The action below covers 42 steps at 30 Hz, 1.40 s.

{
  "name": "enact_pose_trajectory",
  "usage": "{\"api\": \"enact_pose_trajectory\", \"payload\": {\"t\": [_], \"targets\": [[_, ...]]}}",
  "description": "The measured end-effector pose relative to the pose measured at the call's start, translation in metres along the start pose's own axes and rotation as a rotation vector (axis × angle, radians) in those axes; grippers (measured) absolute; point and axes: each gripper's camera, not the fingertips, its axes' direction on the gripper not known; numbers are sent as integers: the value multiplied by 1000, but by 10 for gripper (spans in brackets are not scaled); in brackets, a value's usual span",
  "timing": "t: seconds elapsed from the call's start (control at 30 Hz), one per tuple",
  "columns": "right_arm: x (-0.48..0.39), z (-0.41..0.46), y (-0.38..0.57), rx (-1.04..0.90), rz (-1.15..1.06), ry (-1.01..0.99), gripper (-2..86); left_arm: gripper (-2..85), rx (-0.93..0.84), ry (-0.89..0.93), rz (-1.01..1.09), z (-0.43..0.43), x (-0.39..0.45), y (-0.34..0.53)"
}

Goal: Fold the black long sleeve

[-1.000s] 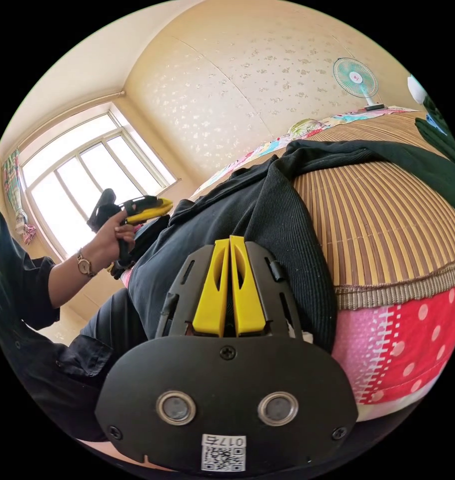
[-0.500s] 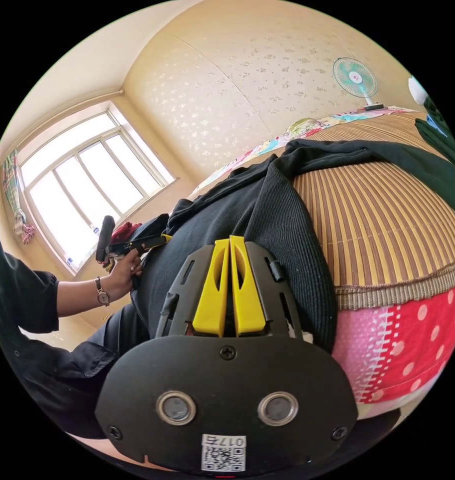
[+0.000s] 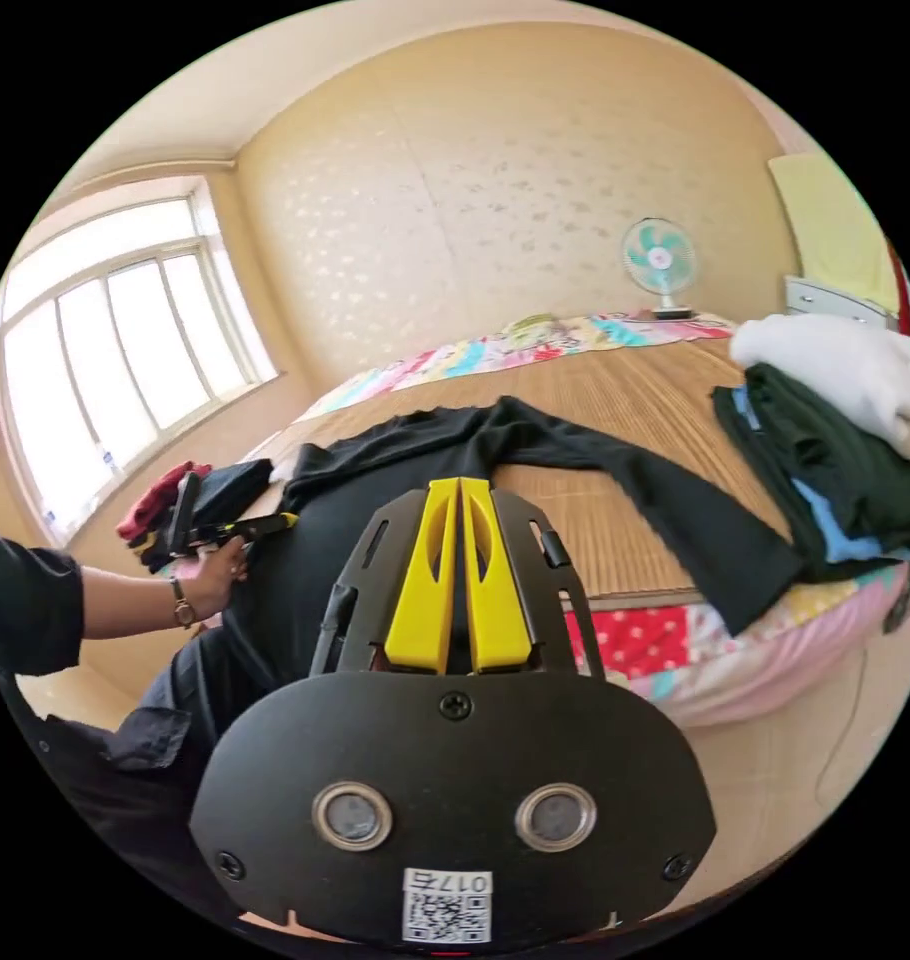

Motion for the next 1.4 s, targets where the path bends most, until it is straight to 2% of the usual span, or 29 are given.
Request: {"api": "enact_pose_trajectory", "payload": {"t": [0.07,0.1,0.17,0.37,0.47,0.6,0.67,0.77,0.9,1.07,1.3,1.4], "targets": [[31,-15,-1,-100,70,246,69,33,2,-3,3,-1,-7,3],[42,-14,-1,-153,94,298,85,33,2,-3,3,-1,-9,4],[85,-2,5,-387,193,461,117,31,3,12,-4,-2,-20,6],[89,18,34,-577,38,582,49,16,3,84,-34,-4,-54,12],[57,-6,9,-495,-3,589,38,11,2,133,-55,-5,-73,15],[34,-65,-52,-267,98,437,32,7,3,170,-71,-6,-92,19],[26,-115,-102,-102,238,313,31,5,4,163,-66,-7,-99,21],[-3,-171,-158,94,252,263,30,5,5,155,-62,-9,-107,24],[-17,-182,-211,3,258,254,30,4,9,164,-65,-11,-119,27],[-9,-98,-253,-404,238,138,31,1,14,167,-65,-13,-133,32],[-157,-48,-301,-416,-53,-77,34,0,17,175,-68,-16,-148,36],[-213,-36,-313,-392,-177,-414,40,0,18,176,-69,-17,-153,38]]}}
